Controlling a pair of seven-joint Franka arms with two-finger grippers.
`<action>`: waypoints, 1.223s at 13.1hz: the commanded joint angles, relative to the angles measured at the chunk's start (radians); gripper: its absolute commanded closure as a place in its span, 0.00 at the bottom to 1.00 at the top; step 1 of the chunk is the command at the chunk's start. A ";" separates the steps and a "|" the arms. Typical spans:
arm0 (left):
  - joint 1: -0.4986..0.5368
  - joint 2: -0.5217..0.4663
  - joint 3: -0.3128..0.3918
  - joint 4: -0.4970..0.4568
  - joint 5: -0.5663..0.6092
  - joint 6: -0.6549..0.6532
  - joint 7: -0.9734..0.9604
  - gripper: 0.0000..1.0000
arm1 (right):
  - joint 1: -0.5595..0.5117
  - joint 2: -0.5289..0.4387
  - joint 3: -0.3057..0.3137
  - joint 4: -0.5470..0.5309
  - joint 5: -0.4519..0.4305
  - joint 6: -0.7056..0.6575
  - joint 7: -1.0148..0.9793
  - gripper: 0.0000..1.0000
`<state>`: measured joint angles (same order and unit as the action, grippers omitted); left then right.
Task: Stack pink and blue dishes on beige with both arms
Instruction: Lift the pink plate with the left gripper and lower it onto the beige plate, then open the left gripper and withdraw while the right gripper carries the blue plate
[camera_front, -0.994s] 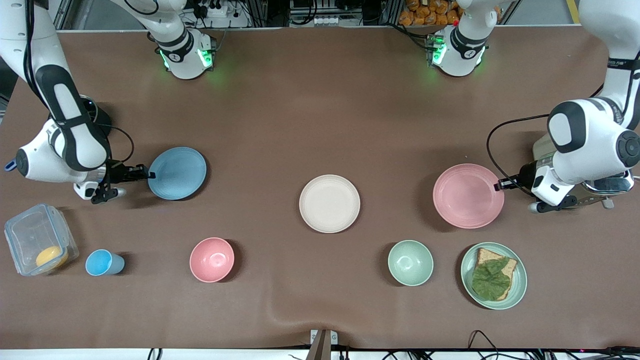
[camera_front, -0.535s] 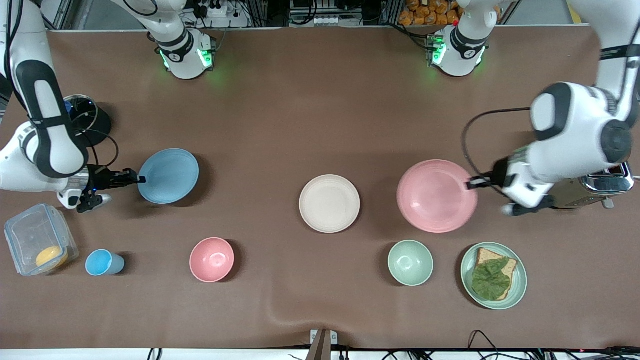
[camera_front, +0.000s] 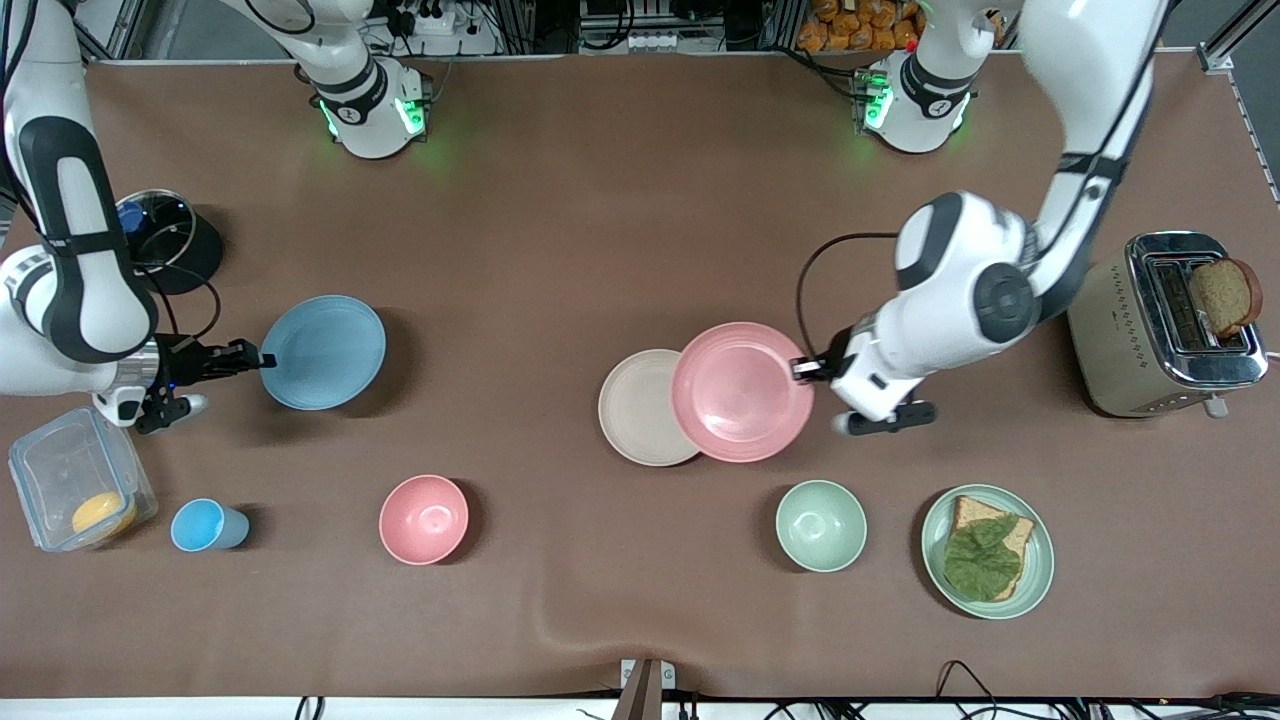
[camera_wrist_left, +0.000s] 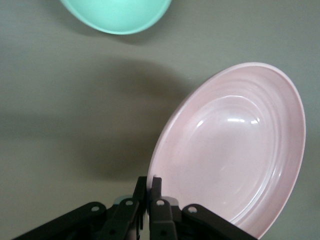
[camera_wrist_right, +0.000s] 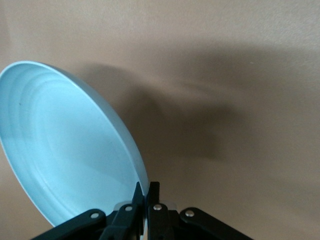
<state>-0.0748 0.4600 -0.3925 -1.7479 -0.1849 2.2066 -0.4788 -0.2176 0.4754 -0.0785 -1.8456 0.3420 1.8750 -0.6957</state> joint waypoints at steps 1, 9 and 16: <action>-0.060 0.071 0.009 0.007 -0.010 0.123 -0.014 1.00 | 0.000 0.012 0.006 0.039 -0.023 -0.028 0.038 1.00; -0.183 0.181 0.047 -0.073 0.005 0.421 -0.040 1.00 | 0.030 0.012 0.006 0.091 -0.058 -0.080 0.108 1.00; -0.198 0.186 0.055 -0.102 0.012 0.430 -0.040 1.00 | 0.050 0.012 0.006 0.106 -0.058 -0.099 0.145 1.00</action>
<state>-0.2664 0.6601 -0.3458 -1.8260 -0.1845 2.6202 -0.5037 -0.1755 0.4766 -0.0725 -1.7718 0.2969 1.8044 -0.5850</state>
